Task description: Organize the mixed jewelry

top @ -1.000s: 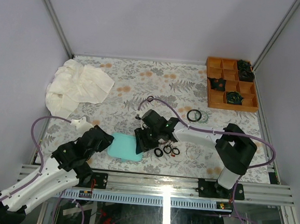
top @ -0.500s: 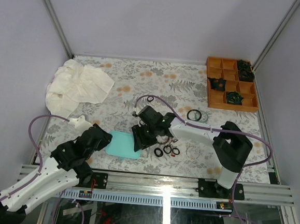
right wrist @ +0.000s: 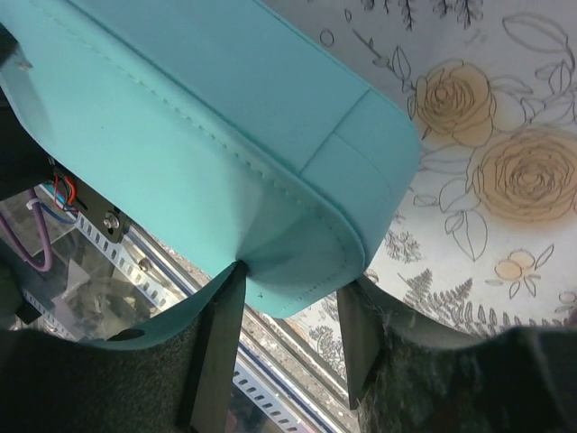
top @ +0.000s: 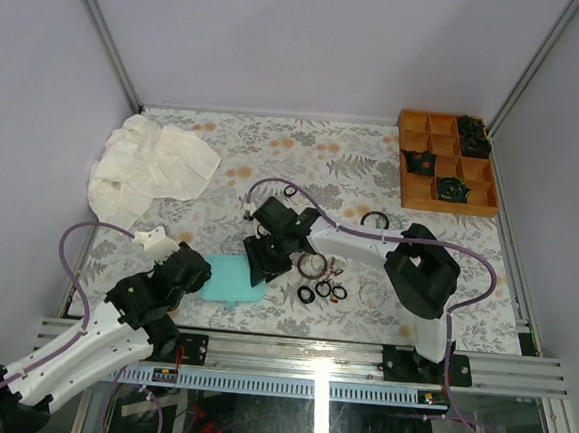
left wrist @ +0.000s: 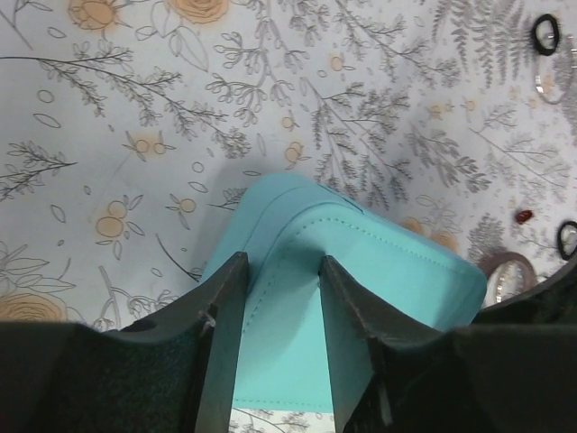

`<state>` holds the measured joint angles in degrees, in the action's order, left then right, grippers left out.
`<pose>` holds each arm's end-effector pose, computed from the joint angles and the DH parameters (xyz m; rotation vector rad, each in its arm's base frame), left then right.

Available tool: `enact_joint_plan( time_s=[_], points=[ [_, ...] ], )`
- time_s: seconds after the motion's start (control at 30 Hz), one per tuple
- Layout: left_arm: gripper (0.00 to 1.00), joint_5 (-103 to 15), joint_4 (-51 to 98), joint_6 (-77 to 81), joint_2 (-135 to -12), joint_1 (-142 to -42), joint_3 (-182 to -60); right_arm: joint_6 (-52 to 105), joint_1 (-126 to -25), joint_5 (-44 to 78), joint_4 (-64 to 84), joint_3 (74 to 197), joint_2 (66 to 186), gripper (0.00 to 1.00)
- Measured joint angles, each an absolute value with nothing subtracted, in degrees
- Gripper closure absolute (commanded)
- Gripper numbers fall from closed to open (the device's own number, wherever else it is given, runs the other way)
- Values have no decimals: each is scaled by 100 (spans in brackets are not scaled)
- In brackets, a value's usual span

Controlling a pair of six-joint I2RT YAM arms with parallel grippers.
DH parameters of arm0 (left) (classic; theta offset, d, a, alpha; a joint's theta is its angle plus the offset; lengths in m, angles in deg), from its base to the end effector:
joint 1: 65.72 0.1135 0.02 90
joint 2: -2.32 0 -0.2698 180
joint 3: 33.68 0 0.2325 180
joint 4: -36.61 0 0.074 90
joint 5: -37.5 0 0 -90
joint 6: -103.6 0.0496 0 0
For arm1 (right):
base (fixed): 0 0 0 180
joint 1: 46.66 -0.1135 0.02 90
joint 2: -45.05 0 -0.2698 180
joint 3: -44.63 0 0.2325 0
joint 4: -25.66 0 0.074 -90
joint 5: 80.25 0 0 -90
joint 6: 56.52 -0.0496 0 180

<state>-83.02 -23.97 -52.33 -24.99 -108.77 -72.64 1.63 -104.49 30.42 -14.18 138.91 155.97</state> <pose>0.0791 -0.0394 0.1962 -0.6831 2.1966 -0.3351 0.2011 0.3526 0.1986 -0.7841 2.7106 0.9626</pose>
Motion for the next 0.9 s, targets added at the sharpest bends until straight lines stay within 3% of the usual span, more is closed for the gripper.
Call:
enact_joint_plan(
  time_s=[0.17,0.33,0.53,0.9],
  points=[
    [51,-8346,-2435,-5235,-2591,-10873,-7035,235,-10392,3108,-1400,14186,15868,44],
    [50,-8226,-2472,-5277,-2584,-10877,-6914,305,-10320,3084,-1079,14280,15988,32],
    [49,-7988,-2382,-5390,-2525,-10886,-6888,444,-10285,2778,-535,13760,15496,27],
    [48,-7616,-1713,-5583,-2492,-10951,-6866,656,-10444,2478,110,11974,13756,29]
  ],
)
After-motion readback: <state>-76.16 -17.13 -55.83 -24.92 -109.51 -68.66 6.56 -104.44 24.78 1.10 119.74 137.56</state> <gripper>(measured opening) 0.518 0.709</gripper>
